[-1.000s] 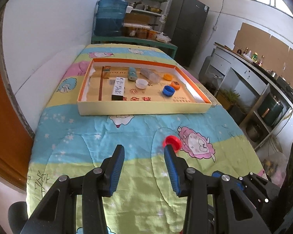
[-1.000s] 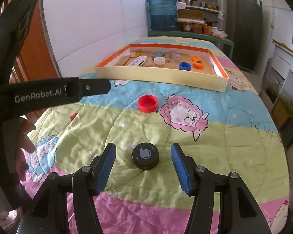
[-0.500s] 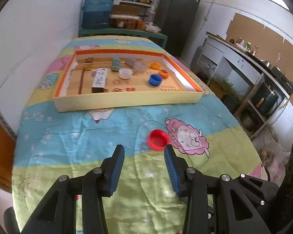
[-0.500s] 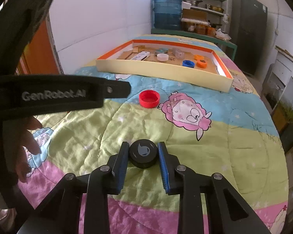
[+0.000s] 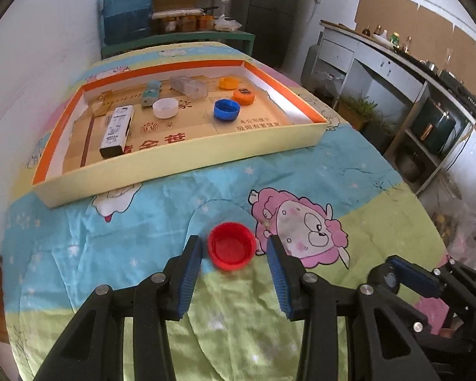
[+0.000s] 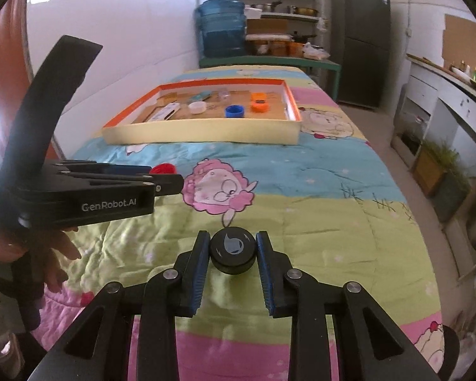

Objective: Organize rigid objects
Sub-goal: 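Grasp the black cap with the right tool while the left grasps the red cap, then carry the red cap and black cap over the tray with both tools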

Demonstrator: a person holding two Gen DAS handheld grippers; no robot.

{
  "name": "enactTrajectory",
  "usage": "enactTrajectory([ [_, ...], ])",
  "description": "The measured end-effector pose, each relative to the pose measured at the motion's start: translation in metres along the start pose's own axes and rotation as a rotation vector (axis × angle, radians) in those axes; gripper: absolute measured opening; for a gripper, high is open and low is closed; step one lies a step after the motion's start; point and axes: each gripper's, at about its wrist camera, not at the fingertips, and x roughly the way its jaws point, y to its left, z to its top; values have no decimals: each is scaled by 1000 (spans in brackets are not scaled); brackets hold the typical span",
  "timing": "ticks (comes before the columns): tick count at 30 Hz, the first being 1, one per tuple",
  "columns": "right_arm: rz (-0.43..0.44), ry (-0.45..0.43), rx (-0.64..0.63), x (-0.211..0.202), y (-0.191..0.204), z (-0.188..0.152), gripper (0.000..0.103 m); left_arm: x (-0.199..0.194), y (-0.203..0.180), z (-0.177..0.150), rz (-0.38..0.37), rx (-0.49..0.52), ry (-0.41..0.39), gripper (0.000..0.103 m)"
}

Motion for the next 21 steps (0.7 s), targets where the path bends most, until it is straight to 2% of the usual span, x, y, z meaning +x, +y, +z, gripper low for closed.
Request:
enactTrajectory([
  [3,5,-3,2,-1,0,0,30,-1,0,-1,7,-6,-10,42],
  [5,11,-1,2,0,1,-1,30,-2,1,-2,19,-18,-19,31],
  [14,21,5,1,1,4,2,30,-16,9,-3,22,-47,-55,31],
  [21,36,-15,-17,0,10,16,30,-34,16,1,21,-74,-87,31],
])
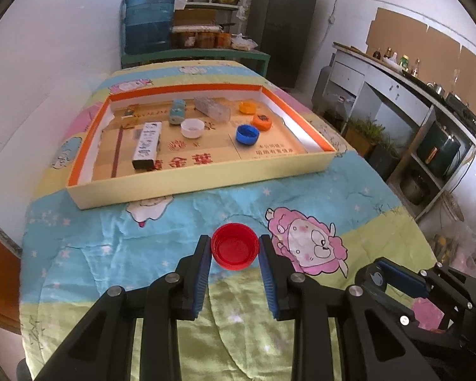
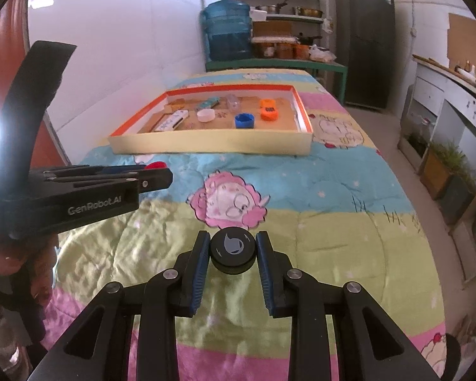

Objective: Organize rigid objects
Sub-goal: 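Carry the red cap and black cap over the tray with both tools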

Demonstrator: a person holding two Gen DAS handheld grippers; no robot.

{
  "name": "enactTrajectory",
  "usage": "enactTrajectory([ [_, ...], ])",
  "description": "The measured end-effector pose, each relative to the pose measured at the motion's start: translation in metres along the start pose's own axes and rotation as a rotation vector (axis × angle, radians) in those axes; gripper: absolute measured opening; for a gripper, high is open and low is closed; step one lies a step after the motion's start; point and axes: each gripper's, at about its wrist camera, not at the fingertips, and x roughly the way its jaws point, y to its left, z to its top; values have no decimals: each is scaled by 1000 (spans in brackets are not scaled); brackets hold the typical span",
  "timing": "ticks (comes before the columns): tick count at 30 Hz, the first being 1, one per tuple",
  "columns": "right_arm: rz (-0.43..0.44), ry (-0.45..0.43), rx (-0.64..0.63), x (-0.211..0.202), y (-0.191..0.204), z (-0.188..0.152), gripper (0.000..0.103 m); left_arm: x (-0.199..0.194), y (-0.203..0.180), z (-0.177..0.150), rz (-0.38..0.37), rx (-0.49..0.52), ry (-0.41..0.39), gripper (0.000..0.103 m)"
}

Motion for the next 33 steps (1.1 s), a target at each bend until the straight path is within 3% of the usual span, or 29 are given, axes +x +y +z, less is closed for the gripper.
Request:
enactTrajectory([
  [12,13,-67,-63,-3,13,41,30,-30,17,19,-7,-44,-63,31],
  [22,20,-134,-109,-2,19,95,30,-48,45,50,33,-80,-128,31],
  [33,31,-145,-98,14,9,140,30,-46,62,78,38,-102,-154,31],
])
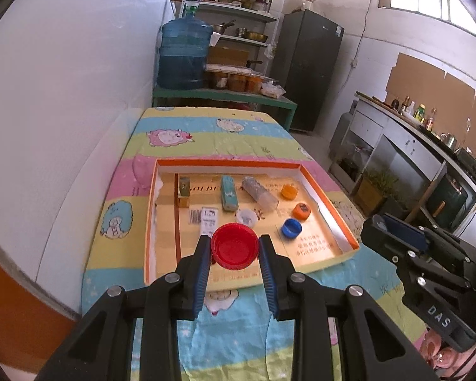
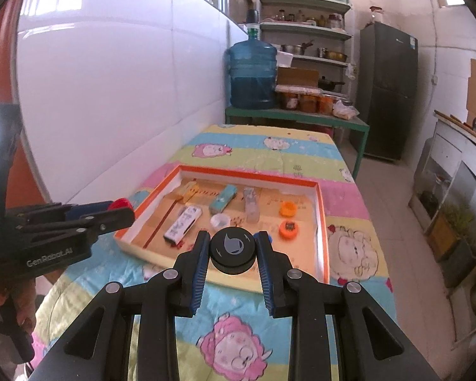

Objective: Organize rigid objects
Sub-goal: 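Carry the red cap and black cap over the tray with both tools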

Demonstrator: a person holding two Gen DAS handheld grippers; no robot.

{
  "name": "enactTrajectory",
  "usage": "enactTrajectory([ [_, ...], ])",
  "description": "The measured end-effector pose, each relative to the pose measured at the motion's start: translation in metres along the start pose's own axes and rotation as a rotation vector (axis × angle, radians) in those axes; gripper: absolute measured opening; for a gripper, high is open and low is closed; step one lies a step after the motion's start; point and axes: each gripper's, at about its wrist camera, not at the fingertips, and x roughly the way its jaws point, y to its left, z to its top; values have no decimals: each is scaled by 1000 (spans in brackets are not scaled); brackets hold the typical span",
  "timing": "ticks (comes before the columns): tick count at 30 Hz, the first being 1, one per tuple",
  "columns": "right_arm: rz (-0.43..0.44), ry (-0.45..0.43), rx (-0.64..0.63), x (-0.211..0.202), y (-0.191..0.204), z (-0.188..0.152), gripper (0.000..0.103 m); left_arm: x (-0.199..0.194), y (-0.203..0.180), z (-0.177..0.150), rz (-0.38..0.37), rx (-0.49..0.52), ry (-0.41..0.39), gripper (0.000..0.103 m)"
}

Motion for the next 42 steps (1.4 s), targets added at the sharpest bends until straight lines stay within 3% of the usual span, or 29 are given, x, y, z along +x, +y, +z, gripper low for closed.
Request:
enactTrajectory([
  [16,-43,101,81,56,-44,1,30,54,-20,21,-34,18,42,31],
  [42,-53,210,96,117,-68,-13,30,125,-20,7,4,25,175,31],
])
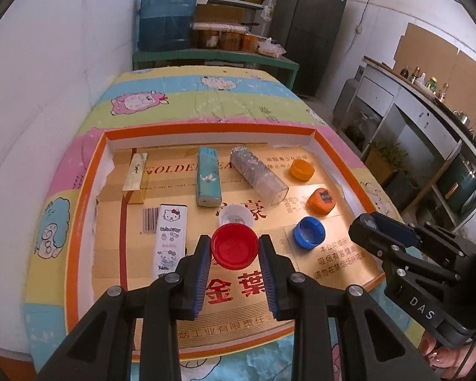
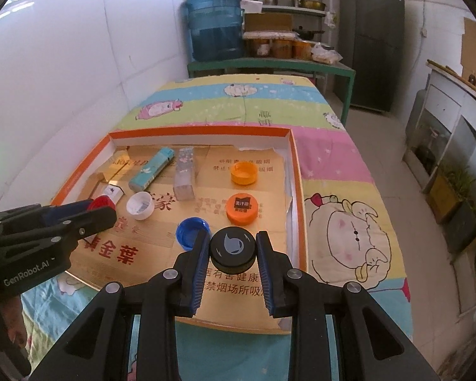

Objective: Organize rigid objects
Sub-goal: 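Carry the red cap and black cap over the tray with both tools, then lower the caps into the tray and open both tools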

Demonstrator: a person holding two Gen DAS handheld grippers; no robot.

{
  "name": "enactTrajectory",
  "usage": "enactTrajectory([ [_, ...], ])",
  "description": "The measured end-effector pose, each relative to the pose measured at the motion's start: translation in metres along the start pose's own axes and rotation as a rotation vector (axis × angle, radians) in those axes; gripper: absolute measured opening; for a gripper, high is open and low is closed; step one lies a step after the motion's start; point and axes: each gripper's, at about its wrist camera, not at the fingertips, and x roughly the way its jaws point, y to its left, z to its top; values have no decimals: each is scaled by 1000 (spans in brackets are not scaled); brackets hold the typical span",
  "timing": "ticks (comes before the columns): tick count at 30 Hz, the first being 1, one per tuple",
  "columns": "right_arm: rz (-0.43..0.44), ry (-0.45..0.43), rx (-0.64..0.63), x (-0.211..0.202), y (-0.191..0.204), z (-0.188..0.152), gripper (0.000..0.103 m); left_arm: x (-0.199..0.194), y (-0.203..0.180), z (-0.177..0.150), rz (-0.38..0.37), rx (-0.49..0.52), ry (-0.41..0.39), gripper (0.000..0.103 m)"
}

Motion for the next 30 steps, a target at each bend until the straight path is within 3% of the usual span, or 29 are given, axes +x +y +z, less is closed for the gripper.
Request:
enactTrajectory([
  [15,-12,61,-12,25,-2,-3,30,21,-1,-7,-3,14,63,31],
  [30,-18,85,-22,34,-1,-5,30,23,-3,-10,16,40,54,31],
])
